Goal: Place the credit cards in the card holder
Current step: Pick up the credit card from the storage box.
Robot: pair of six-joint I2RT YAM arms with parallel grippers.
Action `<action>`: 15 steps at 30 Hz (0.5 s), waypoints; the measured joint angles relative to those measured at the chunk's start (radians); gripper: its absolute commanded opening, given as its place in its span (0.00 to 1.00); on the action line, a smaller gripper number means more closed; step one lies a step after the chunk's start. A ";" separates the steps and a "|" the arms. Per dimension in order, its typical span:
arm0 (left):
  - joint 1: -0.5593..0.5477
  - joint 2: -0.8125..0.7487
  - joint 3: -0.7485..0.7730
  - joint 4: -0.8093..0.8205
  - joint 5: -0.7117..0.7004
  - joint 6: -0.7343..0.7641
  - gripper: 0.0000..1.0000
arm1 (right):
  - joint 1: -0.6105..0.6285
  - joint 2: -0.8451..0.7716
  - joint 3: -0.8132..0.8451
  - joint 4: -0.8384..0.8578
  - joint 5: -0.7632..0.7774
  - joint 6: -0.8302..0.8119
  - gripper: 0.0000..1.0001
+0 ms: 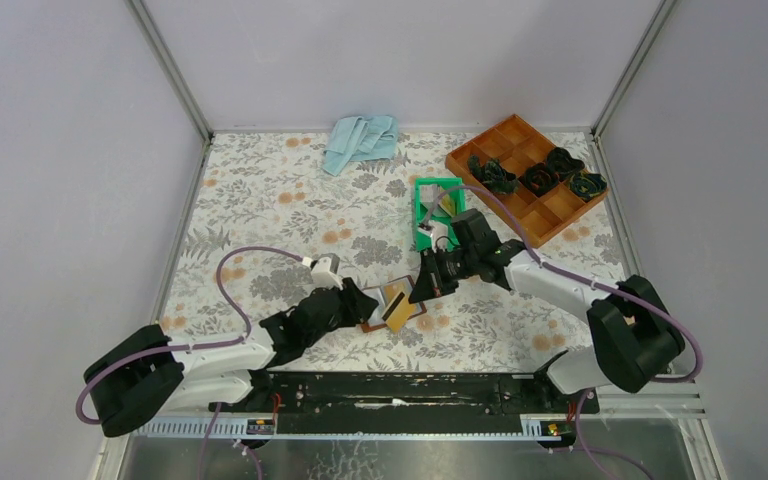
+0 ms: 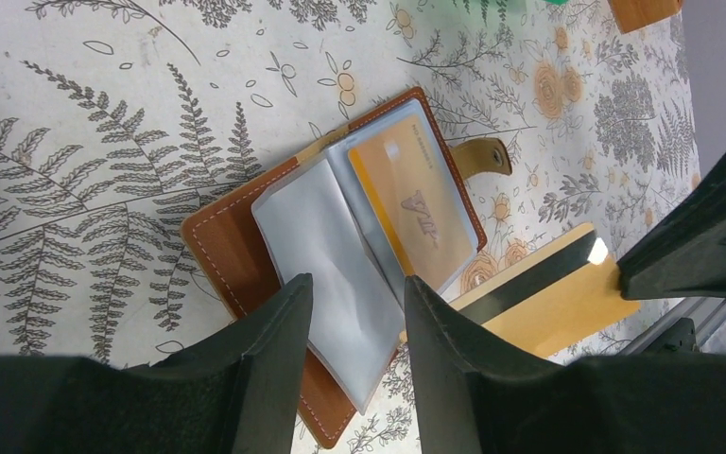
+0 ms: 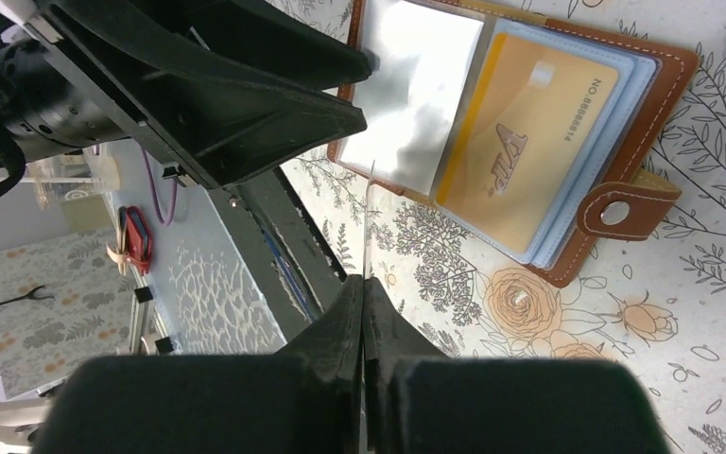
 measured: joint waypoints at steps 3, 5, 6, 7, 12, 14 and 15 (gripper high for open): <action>0.009 -0.001 -0.011 0.016 0.008 0.000 0.48 | 0.000 0.040 0.000 0.020 -0.016 0.000 0.00; 0.016 -0.002 -0.018 0.029 0.012 0.001 0.48 | 0.000 0.063 0.001 0.029 -0.022 0.000 0.00; 0.021 -0.003 -0.022 0.038 0.015 0.002 0.48 | 0.000 0.072 0.000 0.033 -0.026 0.001 0.00; 0.024 -0.003 -0.024 0.043 0.019 0.003 0.48 | 0.000 0.080 0.001 0.038 -0.034 0.001 0.00; 0.041 -0.005 -0.029 0.073 0.048 0.018 0.48 | 0.000 0.112 0.018 0.049 -0.049 0.001 0.00; 0.047 -0.005 -0.031 0.086 0.061 0.024 0.48 | 0.000 0.120 0.031 0.053 -0.056 0.001 0.00; 0.050 -0.005 -0.031 0.090 0.065 0.026 0.48 | 0.000 0.124 0.038 0.056 -0.059 0.000 0.00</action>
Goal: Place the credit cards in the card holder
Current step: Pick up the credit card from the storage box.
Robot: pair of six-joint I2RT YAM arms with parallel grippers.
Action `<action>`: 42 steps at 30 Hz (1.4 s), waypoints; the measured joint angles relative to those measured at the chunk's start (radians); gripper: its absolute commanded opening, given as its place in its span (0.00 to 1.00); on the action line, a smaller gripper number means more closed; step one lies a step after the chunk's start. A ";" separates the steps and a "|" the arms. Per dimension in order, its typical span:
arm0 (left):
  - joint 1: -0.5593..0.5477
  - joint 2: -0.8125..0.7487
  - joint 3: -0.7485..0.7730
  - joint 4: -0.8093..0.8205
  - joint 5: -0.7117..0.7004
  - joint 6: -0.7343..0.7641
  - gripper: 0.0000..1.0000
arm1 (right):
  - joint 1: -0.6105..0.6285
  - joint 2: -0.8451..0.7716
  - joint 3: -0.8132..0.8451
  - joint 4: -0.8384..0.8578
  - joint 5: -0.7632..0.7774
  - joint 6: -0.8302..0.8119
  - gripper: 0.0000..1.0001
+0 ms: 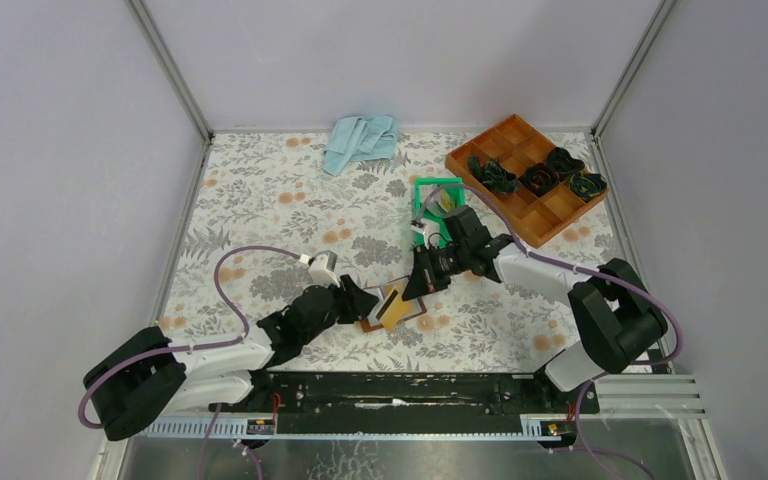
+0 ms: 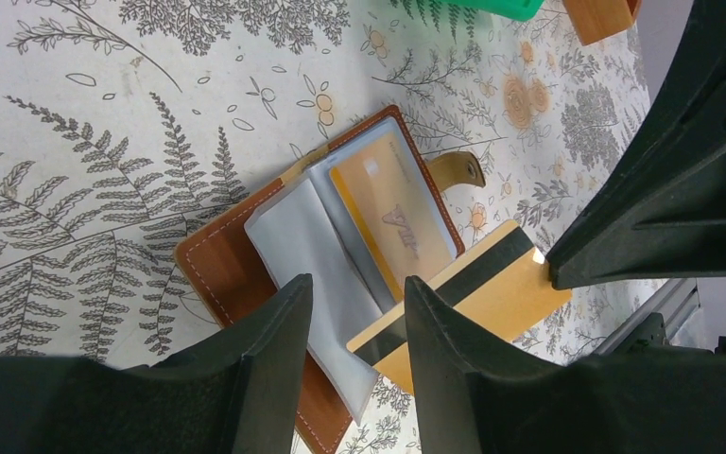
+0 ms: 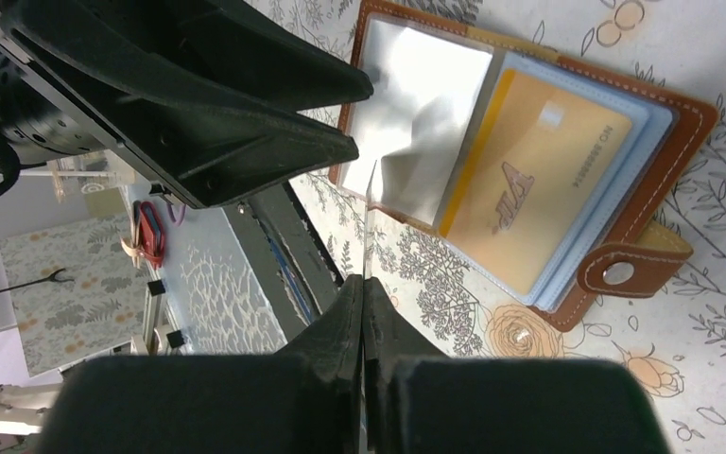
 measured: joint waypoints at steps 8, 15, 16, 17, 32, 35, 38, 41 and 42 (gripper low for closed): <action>0.019 0.010 -0.006 0.037 0.041 0.009 0.48 | 0.000 0.035 0.039 0.006 -0.009 -0.002 0.00; 0.047 0.011 -0.025 0.084 0.092 0.025 0.52 | -0.003 0.079 0.043 0.006 -0.037 -0.012 0.00; 0.053 0.012 -0.029 0.094 0.104 0.027 0.52 | -0.004 0.083 0.043 0.008 -0.042 -0.012 0.00; 0.059 0.016 -0.032 0.106 0.115 0.029 0.53 | -0.006 0.089 0.043 0.012 -0.047 -0.012 0.00; 0.127 0.185 -0.047 0.304 0.324 0.059 0.53 | -0.012 0.121 0.055 0.027 -0.086 -0.016 0.00; 0.139 0.194 -0.061 0.343 0.355 0.061 0.53 | -0.015 0.121 0.055 0.029 -0.087 -0.017 0.00; 0.152 0.202 -0.067 0.367 0.380 0.064 0.53 | -0.017 0.127 0.061 0.031 -0.092 -0.019 0.00; 0.167 0.215 -0.069 0.393 0.408 0.066 0.52 | -0.019 0.148 0.070 0.036 -0.105 -0.019 0.00; 0.173 0.220 -0.071 0.405 0.418 0.067 0.51 | -0.020 0.153 0.072 0.036 -0.108 -0.019 0.00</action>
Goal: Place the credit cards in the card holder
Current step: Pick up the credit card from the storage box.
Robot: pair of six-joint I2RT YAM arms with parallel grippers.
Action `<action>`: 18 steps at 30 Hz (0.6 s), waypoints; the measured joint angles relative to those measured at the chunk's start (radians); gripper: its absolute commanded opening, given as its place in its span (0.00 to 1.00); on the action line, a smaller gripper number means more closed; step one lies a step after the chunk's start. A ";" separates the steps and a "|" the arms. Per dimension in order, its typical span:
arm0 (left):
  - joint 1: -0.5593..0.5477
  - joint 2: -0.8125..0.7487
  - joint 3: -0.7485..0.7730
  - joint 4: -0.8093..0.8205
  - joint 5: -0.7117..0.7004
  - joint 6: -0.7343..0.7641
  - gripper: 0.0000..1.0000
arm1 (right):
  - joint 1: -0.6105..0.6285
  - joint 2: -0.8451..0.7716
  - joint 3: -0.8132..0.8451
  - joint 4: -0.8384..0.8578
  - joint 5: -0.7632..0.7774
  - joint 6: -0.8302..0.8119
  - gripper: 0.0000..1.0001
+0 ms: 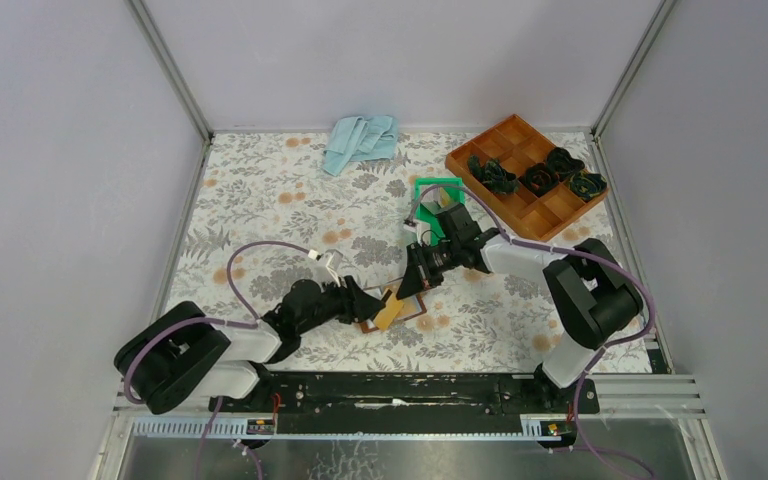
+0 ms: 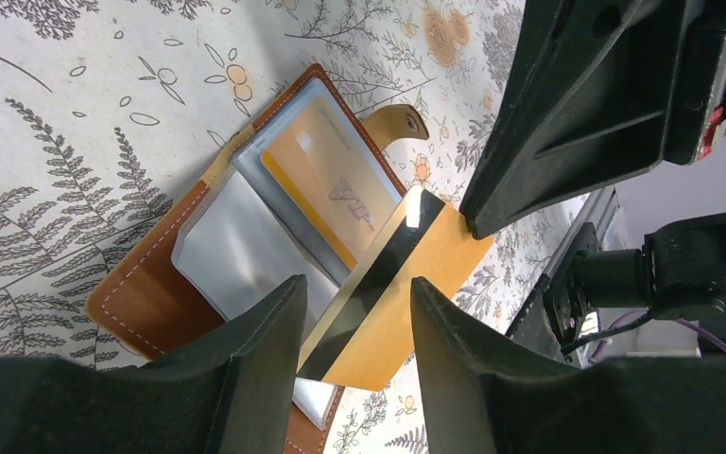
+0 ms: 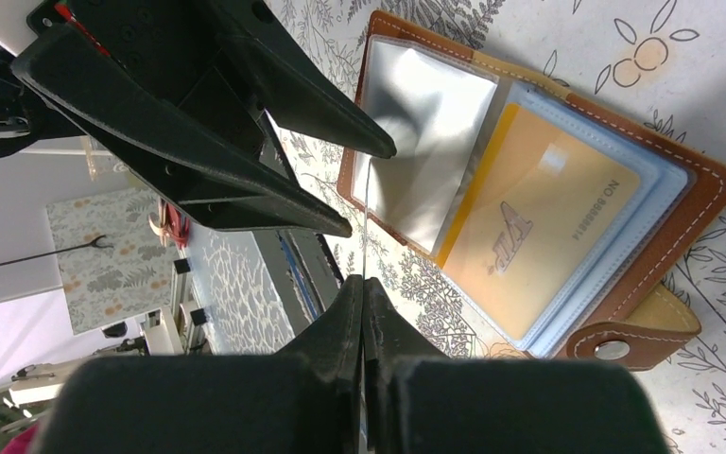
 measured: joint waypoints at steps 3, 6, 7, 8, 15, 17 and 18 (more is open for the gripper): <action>0.016 0.023 -0.004 0.032 0.032 0.001 0.50 | -0.003 0.008 0.004 0.001 -0.006 -0.001 0.00; 0.035 0.065 -0.004 0.074 0.076 0.000 0.50 | -0.006 0.019 0.009 0.005 -0.016 -0.001 0.00; 0.042 0.080 -0.005 0.090 0.092 0.000 0.49 | -0.008 0.022 0.010 0.006 -0.023 -0.001 0.00; 0.047 0.094 -0.005 0.102 0.106 0.000 0.47 | -0.010 0.026 0.012 0.007 -0.030 -0.001 0.00; 0.074 0.168 -0.005 0.190 0.183 -0.008 0.38 | -0.019 0.053 0.034 0.007 -0.057 -0.006 0.00; 0.074 0.170 -0.004 0.198 0.195 -0.008 0.32 | -0.022 0.060 0.037 0.008 -0.059 -0.008 0.00; 0.075 0.170 -0.005 0.201 0.200 -0.008 0.29 | -0.022 0.063 0.037 0.008 -0.060 -0.008 0.00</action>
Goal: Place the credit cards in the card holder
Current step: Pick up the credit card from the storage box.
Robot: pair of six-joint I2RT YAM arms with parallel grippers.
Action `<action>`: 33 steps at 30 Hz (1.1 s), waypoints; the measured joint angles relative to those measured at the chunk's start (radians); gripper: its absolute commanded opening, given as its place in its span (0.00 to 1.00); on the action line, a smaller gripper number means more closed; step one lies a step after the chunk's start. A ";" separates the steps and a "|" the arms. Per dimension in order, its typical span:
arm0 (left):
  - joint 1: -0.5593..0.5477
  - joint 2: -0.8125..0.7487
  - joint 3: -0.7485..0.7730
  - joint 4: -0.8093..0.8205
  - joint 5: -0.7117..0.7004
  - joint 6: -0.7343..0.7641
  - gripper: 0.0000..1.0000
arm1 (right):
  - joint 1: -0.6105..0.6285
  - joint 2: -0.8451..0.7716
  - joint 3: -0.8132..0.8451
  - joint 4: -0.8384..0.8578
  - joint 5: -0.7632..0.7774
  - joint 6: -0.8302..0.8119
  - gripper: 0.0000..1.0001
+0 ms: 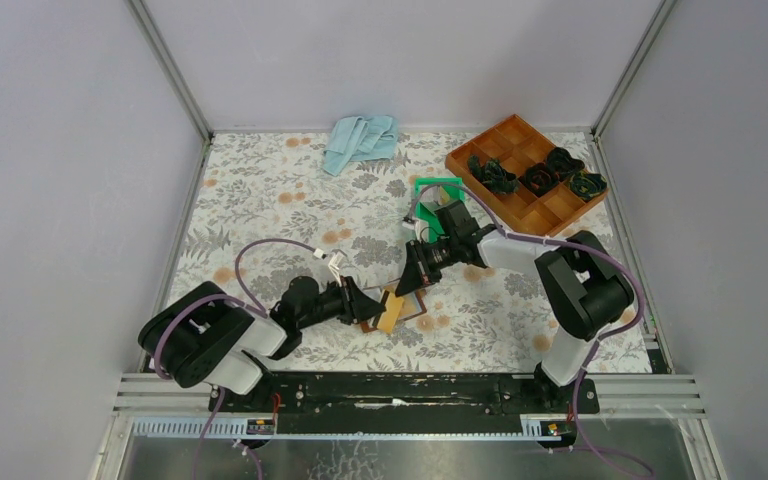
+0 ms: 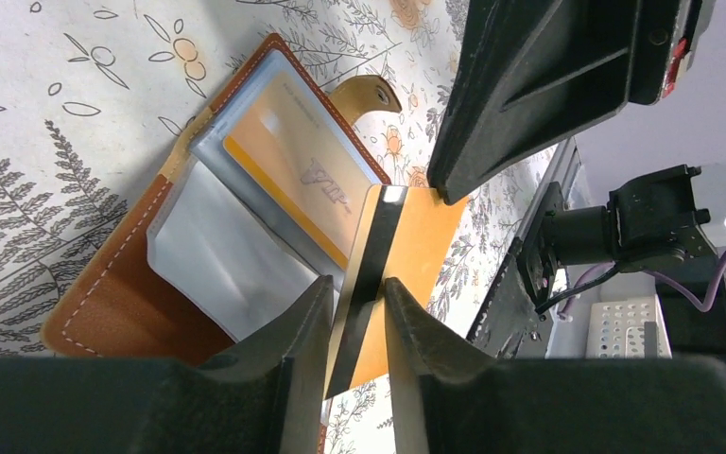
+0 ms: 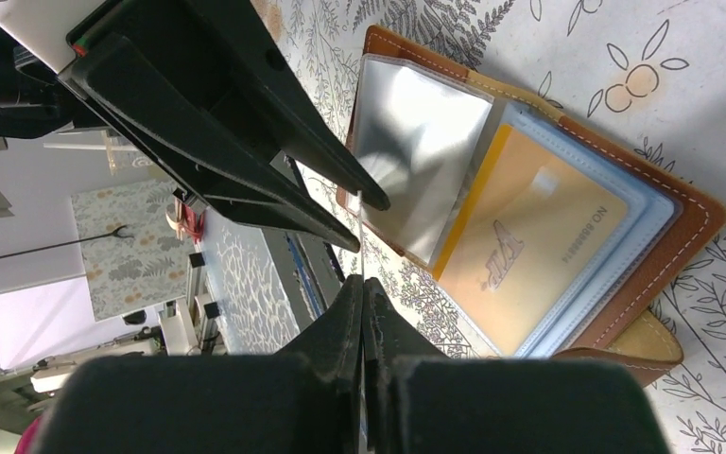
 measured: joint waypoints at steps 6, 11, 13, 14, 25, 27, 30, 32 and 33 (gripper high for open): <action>0.006 -0.002 0.000 0.003 0.016 0.000 0.11 | -0.011 0.015 0.000 0.006 -0.005 -0.004 0.00; 0.011 0.008 -0.004 0.045 0.033 -0.015 0.01 | -0.022 0.033 0.004 0.019 -0.005 -0.005 0.00; 0.015 0.016 -0.008 0.063 0.035 -0.020 0.00 | -0.023 0.038 0.009 0.024 -0.005 -0.005 0.01; 0.018 0.019 -0.011 0.070 0.035 -0.023 0.00 | -0.024 0.039 0.011 0.025 -0.005 -0.005 0.05; 0.025 -0.014 -0.025 0.048 -0.029 -0.046 0.00 | -0.041 0.035 0.020 0.053 0.024 0.026 0.41; 0.025 -0.030 -0.031 0.037 -0.049 -0.051 0.00 | -0.041 0.028 0.020 0.054 0.036 0.033 0.41; 0.025 -0.052 -0.045 0.027 -0.075 -0.067 0.00 | -0.042 0.011 0.016 0.076 0.055 0.049 0.41; 0.025 -0.060 -0.056 0.027 -0.095 -0.082 0.00 | -0.042 -0.004 0.003 0.108 0.066 0.071 0.41; 0.025 -0.062 -0.061 0.029 -0.103 -0.089 0.00 | -0.042 -0.013 -0.008 0.121 0.069 0.080 0.41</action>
